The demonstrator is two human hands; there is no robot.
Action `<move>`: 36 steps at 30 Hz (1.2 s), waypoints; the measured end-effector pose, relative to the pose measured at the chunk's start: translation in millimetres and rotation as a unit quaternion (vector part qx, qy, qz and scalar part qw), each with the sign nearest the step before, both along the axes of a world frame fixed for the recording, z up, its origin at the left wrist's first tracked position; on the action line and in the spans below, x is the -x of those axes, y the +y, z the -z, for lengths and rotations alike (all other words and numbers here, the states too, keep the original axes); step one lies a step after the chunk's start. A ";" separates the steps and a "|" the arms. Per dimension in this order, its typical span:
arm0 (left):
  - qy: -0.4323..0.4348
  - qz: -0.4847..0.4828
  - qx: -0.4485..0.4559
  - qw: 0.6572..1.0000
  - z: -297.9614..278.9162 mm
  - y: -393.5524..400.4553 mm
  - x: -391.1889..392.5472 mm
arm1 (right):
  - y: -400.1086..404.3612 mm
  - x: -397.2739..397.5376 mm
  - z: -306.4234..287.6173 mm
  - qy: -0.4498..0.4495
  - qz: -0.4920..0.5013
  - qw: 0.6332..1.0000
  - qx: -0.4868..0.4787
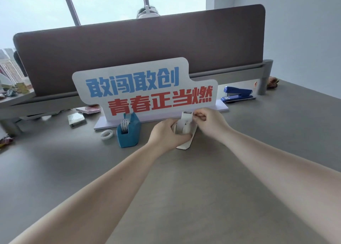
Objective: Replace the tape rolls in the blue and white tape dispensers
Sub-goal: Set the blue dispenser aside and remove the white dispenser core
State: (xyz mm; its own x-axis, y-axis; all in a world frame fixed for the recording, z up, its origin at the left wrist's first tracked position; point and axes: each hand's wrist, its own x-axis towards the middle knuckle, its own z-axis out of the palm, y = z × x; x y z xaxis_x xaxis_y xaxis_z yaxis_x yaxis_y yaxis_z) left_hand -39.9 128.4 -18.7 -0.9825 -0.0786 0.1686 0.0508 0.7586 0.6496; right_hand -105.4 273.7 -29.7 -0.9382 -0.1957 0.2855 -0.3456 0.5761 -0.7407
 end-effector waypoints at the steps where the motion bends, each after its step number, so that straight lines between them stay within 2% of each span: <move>1: -0.002 0.008 -0.002 1.000 0.8 -3.2 -2.0 | -0.6 -0.9 1.2 0.002 0.000 1.000 -0.007; 6: -0.035 0.041 -0.010 0.998 -1.8 -14.6 -18.5 | 0.1 -17.5 0.8 0.009 -0.017 0.998 -0.058; 13: -0.050 0.034 -0.004 0.998 -2.1 -27.8 -49.8 | -1.2 -49.1 -10.1 0.023 -0.024 0.996 -0.083; 21: -0.022 0.033 -0.005 0.999 -6.2 -40.5 -83.0 | -2.5 -80.2 -8.0 0.036 -0.001 0.997 -0.074; 25: -0.050 0.041 -0.019 0.998 -6.7 -48.2 -98.8 | -1.6 -98.4 -8.2 0.053 -0.008 0.996 -0.067; 32: -0.074 0.065 -0.064 0.993 -7.3 -56.4 -125.6 | 2.5 -124.3 -10.9 -0.036 -0.057 0.994 -0.081; 36: -0.078 0.081 -0.075 0.991 -8.1 -58.5 -139.8 | 7.2 -141.1 -15.0 -0.042 -0.095 0.990 -0.091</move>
State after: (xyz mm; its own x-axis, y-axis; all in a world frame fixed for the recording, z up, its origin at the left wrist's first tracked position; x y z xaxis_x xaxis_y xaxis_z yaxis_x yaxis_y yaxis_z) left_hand 99.8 69.9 -10.5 -0.9975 0.0697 0.0112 0.0535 0.6432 0.7638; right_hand 35.7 280.9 -14.7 -0.8985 -0.4117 0.1524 -0.4023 0.6333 -0.6611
